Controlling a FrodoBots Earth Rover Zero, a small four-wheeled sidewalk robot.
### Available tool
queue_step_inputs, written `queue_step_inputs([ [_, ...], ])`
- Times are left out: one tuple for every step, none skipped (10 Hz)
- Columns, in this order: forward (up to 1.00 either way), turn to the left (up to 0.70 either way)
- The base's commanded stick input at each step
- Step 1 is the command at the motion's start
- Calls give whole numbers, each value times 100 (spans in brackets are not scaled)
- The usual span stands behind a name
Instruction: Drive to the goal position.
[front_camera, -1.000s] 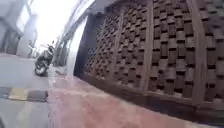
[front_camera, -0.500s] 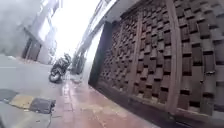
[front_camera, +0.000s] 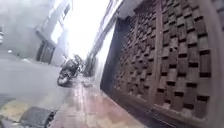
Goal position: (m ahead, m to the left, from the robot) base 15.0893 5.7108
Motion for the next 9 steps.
queue_step_inputs([
  [100, 40],
  [100, 40],
  [100, 40],
  [100, 40],
  [100, 40],
  [100, 40],
  [100, 40],
  [100, 40],
  [100, 40],
])
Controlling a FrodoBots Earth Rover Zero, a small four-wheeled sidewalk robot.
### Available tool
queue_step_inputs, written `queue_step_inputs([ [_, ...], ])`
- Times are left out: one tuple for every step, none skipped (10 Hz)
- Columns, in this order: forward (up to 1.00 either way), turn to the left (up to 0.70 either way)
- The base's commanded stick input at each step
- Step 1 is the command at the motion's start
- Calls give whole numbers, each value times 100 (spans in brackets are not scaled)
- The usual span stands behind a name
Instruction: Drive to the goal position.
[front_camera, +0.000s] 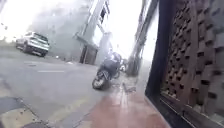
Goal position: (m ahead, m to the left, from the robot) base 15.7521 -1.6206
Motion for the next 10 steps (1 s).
queue_step_inputs([
  [100, 40],
  [100, 8],
  [100, 0],
  [100, 0],
  [100, 0],
  [100, 0],
  [100, 0],
  [100, 0],
  [100, 0],
  [100, 0],
])
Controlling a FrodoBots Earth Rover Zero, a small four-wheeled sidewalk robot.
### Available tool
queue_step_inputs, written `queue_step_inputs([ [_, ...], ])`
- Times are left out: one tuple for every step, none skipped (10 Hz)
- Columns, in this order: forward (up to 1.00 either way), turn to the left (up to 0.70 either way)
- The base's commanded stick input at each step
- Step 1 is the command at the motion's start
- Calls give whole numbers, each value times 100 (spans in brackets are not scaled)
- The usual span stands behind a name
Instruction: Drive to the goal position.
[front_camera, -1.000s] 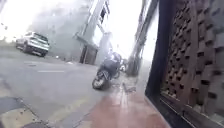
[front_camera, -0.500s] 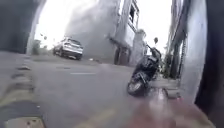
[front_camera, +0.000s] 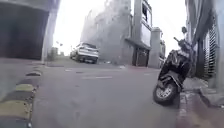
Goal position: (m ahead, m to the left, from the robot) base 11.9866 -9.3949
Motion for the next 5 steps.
queue_step_inputs([
  [100, 0],
  [100, -2],
  [100, -9],
  [100, -15],
  [100, -22],
])
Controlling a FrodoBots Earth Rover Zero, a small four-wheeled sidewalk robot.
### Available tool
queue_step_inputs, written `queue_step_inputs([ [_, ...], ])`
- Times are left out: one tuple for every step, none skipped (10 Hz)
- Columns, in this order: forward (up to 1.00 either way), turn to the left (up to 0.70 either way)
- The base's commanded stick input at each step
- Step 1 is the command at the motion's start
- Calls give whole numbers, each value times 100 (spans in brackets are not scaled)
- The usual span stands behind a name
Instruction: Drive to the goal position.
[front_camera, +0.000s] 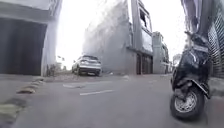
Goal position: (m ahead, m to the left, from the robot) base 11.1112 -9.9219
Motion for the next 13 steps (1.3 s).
queue_step_inputs([
  [100, -29],
  [100, -36],
  [100, -40],
  [100, -40],
  [100, -40],
  [100, -40],
  [100, -40],
  [100, -40],
  [100, -40],
  [100, -40],
  [100, -40],
  [100, -40],
  [100, -10],
])
